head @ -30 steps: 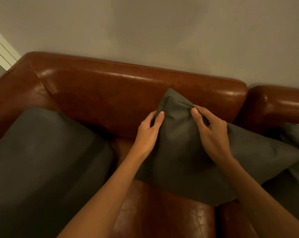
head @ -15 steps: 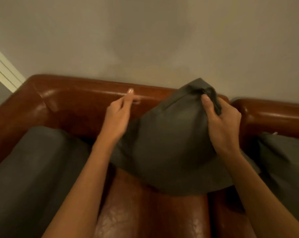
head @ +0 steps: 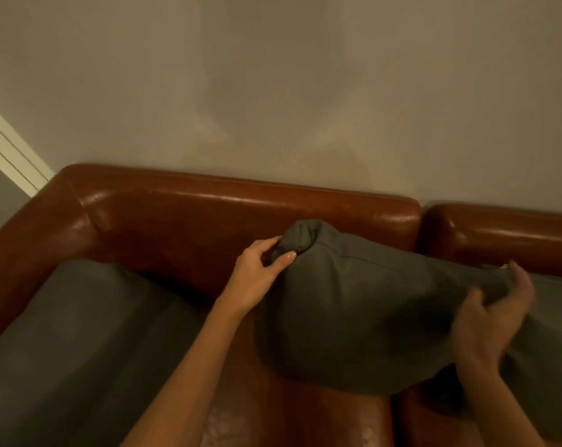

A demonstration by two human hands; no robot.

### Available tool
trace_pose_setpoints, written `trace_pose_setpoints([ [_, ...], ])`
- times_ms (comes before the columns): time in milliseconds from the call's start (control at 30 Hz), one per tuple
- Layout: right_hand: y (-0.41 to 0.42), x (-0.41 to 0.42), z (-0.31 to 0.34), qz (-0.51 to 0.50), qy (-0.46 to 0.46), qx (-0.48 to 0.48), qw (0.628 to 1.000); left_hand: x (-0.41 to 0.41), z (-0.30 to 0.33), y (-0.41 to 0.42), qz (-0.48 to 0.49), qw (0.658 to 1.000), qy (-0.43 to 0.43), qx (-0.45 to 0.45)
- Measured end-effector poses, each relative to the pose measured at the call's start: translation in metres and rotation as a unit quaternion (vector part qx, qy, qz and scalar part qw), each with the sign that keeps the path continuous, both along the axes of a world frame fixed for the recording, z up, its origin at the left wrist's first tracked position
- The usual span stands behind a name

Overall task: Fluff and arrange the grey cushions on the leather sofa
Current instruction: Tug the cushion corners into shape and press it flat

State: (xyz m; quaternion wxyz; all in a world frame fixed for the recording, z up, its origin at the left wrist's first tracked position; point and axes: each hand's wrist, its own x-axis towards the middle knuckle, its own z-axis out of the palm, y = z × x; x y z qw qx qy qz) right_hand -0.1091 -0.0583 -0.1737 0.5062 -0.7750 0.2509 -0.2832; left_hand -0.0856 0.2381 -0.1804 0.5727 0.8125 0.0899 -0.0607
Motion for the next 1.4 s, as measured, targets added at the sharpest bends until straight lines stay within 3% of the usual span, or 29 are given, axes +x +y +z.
trace_pose_setpoints([
  [67, 0.020, 0.009, 0.015, 0.097, -0.045, -0.131, 0.986, -0.002, -0.002, -0.008, 0.013, 0.999, -0.032, 0.011],
  [133, 0.045, 0.025, 0.029, 0.237, -0.065, -0.174, 0.954, -0.004, -0.002, -0.013, 0.025, 0.997, -0.068, 0.029],
  [233, 0.081, 0.044, 0.042, 0.428, -0.027, -0.199, 0.881, -0.005, -0.001, -0.019, 0.040, 0.991, -0.123, 0.033],
  [333, 0.097, 0.054, 0.039, 0.516, 0.069, -0.236, 0.820, -0.006, 0.004, -0.027, 0.080, 0.985, -0.152, 0.014],
  [467, 0.091, 0.049, 0.027, 0.448, 0.042, -0.185, 0.874, -0.011, -0.005, -0.039, 0.190, 0.978, -0.069, -0.058],
  [533, 0.092, 0.044, 0.025, 0.432, 0.041, -0.180, 0.883, -0.012, -0.005, -0.040, 0.200, 0.974, -0.034, -0.097],
  [633, 0.095, 0.041, 0.025, 0.410, 0.026, -0.180, 0.894, -0.008, 0.005, -0.031, 0.108, 0.979, -0.072, -0.154],
  [733, 0.095, 0.039, 0.028, 0.406, 0.003, -0.190, 0.894, -0.001, 0.020, -0.016, -0.007, 0.984, -0.110, -0.137],
  [833, 0.097, 0.036, 0.034, 0.386, -0.044, -0.223, 0.894, 0.006, 0.034, -0.009, 0.016, 0.981, -0.177, -0.076],
  [900, 0.097, 0.036, 0.043, 0.367, -0.080, -0.197, 0.906, 0.007, 0.047, -0.011, 0.045, 0.974, -0.207, -0.075],
  [1033, 0.078, 0.040, 0.062, 0.319, -0.136, -0.107, 0.932, -0.002, 0.045, -0.003, 0.089, 0.976, -0.121, -0.156],
  [1067, 0.068, 0.041, 0.065, 0.299, -0.149, -0.090, 0.938, -0.008, 0.032, 0.005, 0.113, 0.984, -0.081, -0.107],
  [1133, 0.039, 0.039, 0.063, 0.252, -0.164, -0.045, 0.953, -0.023, -0.002, 0.030, 0.173, 0.979, 0.001, 0.106],
  [1167, 0.023, 0.037, 0.059, 0.222, -0.161, -0.019, 0.961, -0.031, -0.018, 0.042, 0.205, 0.963, 0.043, 0.170],
  [1200, 0.008, 0.034, 0.052, 0.193, -0.154, 0.016, 0.969, -0.038, -0.033, 0.052, 0.227, 0.955, 0.089, 0.169],
  [1333, -0.048, 0.015, 0.010, 0.105, -0.084, 0.144, 0.980, -0.045, -0.057, 0.047, 0.160, 0.973, 0.155, -0.055],
  [1400, -0.064, 0.004, -0.001, 0.089, -0.046, 0.174, 0.980, -0.034, -0.052, 0.024, 0.104, 0.975, 0.166, -0.105],
])
